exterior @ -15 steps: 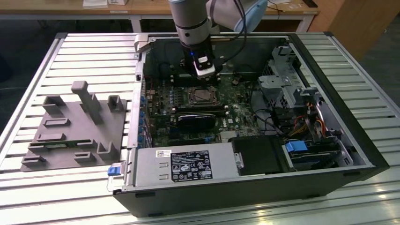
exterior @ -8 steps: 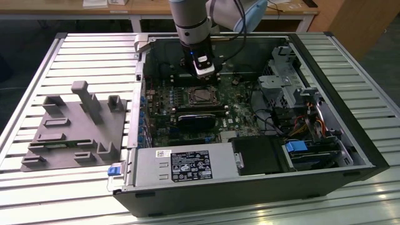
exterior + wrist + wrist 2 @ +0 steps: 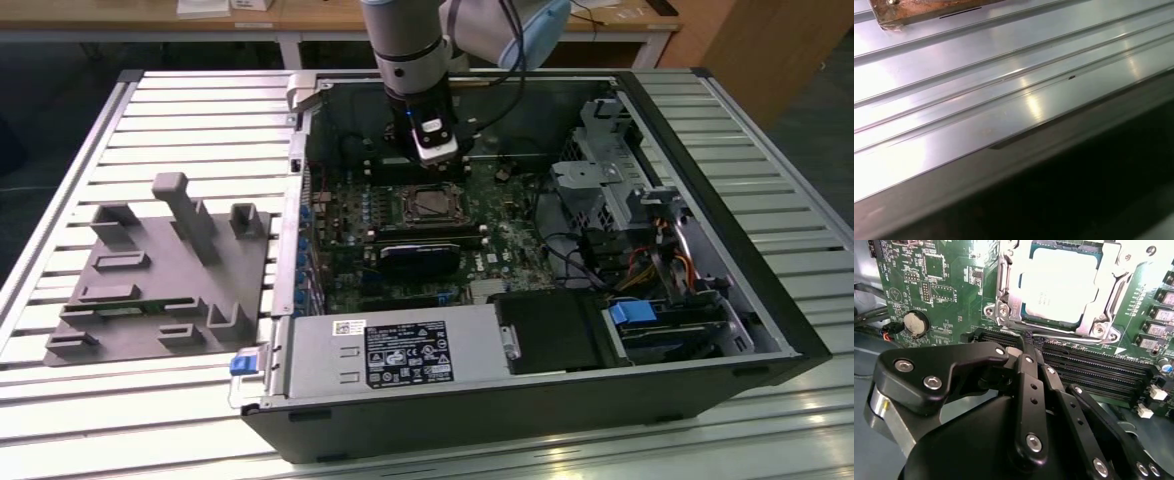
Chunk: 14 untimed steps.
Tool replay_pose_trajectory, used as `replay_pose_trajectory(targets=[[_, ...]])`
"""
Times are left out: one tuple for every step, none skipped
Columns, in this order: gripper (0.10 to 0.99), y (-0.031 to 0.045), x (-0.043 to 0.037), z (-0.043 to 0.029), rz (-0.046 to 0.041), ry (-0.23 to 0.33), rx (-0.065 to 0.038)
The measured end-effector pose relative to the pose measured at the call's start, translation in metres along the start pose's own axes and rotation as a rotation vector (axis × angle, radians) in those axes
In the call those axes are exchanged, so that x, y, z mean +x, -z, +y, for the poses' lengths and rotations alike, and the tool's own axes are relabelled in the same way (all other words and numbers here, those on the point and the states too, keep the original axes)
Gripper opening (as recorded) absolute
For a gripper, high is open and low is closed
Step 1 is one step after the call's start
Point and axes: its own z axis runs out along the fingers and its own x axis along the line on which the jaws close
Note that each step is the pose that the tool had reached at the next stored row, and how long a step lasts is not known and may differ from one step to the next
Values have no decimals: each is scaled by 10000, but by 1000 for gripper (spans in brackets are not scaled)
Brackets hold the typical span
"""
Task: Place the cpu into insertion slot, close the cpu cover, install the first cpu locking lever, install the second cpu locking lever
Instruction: 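Install the first cpu locking lever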
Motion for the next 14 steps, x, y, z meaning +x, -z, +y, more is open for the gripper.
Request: replay_pose_trajectory(targets=[[102, -2, 0, 0, -4, -7, 8], [102, -5, 1, -1, -8, -15, 14], [102, -8, 2, -1, -11, -23, 20], [102, -12, 2, -2, -15, -29, 29], [102, -17, 2, -2, -20, -37, 26], [102, -20, 4, -3, -18, -44, 32], [102, -22, 4, -3, -21, -50, 40], [102, -24, 5, -4, -23, -56, 47], [102, -26, 5, -4, -24, -58, 50], [102, -27, 5, -4, -25, -59, 49], [102, -29, 5, -5, -26, -60, 48], [102, -30, 5, -4, -26, -60, 47], [102, -31, 5, -4, -27, -60, 45], [102, -31, 5, -4, -27, -60, 45]])
